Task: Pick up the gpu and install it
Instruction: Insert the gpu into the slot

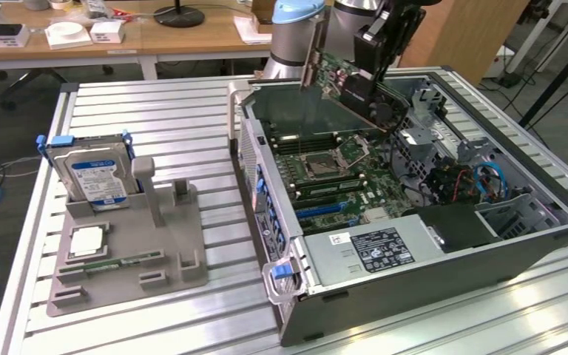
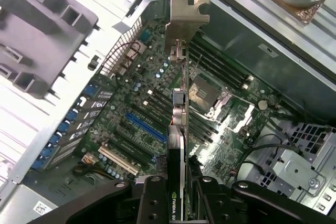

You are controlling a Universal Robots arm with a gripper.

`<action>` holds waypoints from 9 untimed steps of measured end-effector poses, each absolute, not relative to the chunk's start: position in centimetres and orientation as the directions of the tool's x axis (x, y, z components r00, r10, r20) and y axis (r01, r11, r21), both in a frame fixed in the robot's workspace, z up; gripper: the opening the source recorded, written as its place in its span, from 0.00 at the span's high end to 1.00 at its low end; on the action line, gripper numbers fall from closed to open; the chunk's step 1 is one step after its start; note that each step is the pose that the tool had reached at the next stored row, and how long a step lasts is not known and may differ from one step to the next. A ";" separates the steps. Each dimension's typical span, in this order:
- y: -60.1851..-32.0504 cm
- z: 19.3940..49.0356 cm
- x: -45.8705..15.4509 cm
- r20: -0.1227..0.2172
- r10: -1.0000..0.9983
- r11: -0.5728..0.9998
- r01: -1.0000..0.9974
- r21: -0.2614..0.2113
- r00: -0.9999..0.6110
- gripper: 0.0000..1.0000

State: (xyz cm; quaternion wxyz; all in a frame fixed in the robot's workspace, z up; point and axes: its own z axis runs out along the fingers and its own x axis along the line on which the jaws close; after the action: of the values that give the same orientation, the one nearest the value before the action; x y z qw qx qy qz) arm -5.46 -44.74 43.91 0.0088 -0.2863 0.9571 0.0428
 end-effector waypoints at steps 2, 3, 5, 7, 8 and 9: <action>-44.7 43.9 -5.5 -0.041 -0.557 0.826 -0.559 0.077 -0.829 0.74; -44.7 43.9 -5.5 -0.041 -0.563 0.822 -0.564 0.077 -0.826 0.74; -44.7 43.9 -5.5 -0.041 -0.573 0.815 -0.575 0.077 -0.818 0.74; -44.7 43.9 -5.5 -0.041 -0.584 0.807 -0.585 0.077 -0.811 0.74; -44.7 43.9 -5.5 -0.041 -0.589 0.803 -0.591 0.077 -0.807 0.74; -44.7 43.9 -5.5 -0.041 -0.595 0.799 -0.596 0.077 -0.803 0.74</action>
State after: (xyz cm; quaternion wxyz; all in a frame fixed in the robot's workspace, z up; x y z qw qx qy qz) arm -5.46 -44.74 43.91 0.0076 -0.3139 0.9485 0.0431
